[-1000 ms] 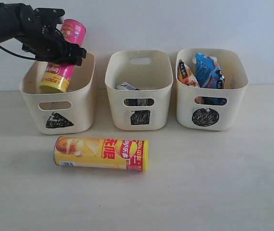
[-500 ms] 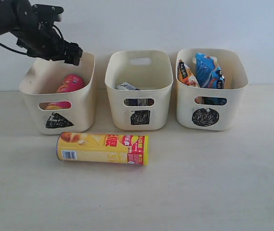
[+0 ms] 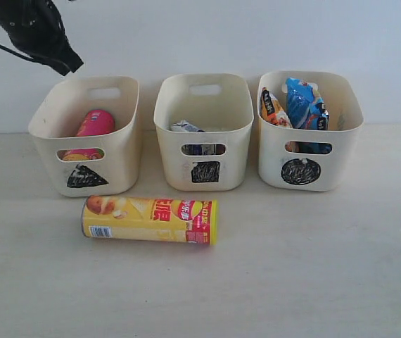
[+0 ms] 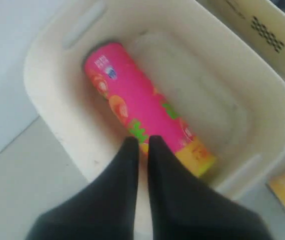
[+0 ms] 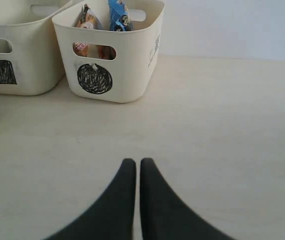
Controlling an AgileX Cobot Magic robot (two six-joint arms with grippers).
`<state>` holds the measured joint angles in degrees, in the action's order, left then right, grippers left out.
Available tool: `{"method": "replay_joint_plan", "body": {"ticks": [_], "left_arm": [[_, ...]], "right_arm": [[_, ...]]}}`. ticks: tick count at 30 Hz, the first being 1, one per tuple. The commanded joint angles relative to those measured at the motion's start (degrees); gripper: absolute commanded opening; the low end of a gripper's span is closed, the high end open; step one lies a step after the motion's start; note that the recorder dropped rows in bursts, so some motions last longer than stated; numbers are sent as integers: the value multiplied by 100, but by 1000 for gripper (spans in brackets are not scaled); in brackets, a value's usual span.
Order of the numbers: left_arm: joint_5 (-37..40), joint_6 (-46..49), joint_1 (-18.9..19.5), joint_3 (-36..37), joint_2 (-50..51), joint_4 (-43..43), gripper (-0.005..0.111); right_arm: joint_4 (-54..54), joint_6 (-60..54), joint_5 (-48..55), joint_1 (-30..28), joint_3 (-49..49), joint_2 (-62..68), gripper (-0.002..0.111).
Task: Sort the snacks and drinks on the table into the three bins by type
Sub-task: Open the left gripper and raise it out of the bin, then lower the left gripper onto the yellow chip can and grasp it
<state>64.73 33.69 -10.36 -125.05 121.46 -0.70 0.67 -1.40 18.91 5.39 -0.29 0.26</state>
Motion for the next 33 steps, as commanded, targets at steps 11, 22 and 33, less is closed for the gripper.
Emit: {"method": "replay_joint_plan", "body": {"ticks": [11,22,33], "left_arm": [[524,2480,-523,2031,-1275,-1177,4],[-185,3919,-1429,4010,-1897,-1233,4],[-886,4253,-1826,4261,-1580,-1446,85]], "right_arm": [[6,-5,-41,-20,29,-26,0],[6,-5,-41,-20,29,-26,0],[6,-5,-41,-20,29,-26,0]]}}
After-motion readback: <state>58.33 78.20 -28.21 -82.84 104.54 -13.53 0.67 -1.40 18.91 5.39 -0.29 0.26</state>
